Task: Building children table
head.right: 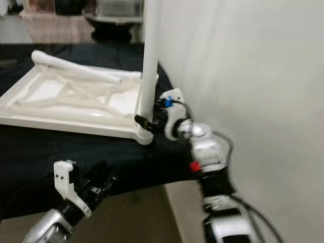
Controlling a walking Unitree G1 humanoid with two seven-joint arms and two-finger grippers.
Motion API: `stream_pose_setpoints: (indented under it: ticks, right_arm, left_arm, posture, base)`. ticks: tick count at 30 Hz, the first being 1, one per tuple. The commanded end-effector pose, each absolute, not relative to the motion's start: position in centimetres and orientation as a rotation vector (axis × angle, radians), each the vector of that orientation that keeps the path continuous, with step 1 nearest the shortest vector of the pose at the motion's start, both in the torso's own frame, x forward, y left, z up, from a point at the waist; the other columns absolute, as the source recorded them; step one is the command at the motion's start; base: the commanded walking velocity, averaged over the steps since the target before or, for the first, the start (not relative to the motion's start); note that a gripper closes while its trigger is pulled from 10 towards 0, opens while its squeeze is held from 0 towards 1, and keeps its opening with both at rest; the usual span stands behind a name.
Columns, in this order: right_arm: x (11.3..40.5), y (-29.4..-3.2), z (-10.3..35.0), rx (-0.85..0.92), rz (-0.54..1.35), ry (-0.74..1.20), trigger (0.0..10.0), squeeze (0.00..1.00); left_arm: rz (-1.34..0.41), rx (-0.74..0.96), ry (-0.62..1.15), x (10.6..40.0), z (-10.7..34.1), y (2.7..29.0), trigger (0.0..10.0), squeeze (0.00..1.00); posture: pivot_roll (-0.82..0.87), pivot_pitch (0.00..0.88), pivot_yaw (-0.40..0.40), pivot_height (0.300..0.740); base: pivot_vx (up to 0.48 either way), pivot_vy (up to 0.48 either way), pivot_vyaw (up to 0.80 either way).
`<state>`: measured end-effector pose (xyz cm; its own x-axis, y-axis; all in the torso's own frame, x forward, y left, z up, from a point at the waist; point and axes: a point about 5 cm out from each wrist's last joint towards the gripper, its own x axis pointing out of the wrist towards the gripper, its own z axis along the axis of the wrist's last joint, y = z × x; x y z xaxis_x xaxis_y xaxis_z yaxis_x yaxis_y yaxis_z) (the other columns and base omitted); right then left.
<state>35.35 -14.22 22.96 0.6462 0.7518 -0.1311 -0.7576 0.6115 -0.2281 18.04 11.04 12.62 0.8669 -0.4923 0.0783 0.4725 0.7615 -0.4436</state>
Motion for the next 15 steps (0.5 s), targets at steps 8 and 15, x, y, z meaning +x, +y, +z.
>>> stream_pose_setpoints:
  ticks: [8, 15]
  right_arm:
    - [35.9, -14.9, 26.5, -0.306, 1.135, -0.071, 10.0, 1.00]
    - [36.3, -15.2, 31.2, -0.258, 1.331, -0.137, 10.0, 0.77]
  left_arm:
    - [-0.558, -0.486, 0.047, 16.6, 13.5, 10.7, 10.0, 0.00]
    - [-0.567, -0.495, 0.056, 14.9, 14.4, 10.5, 10.0, 0.00]
  posture:
    - [0.04, 0.246, -0.095, 0.740]
    - [0.08, 0.272, -0.098, 0.740]
  base:
    - [0.000, 0.000, 0.00]
    - [0.000, 0.000, 0.00]
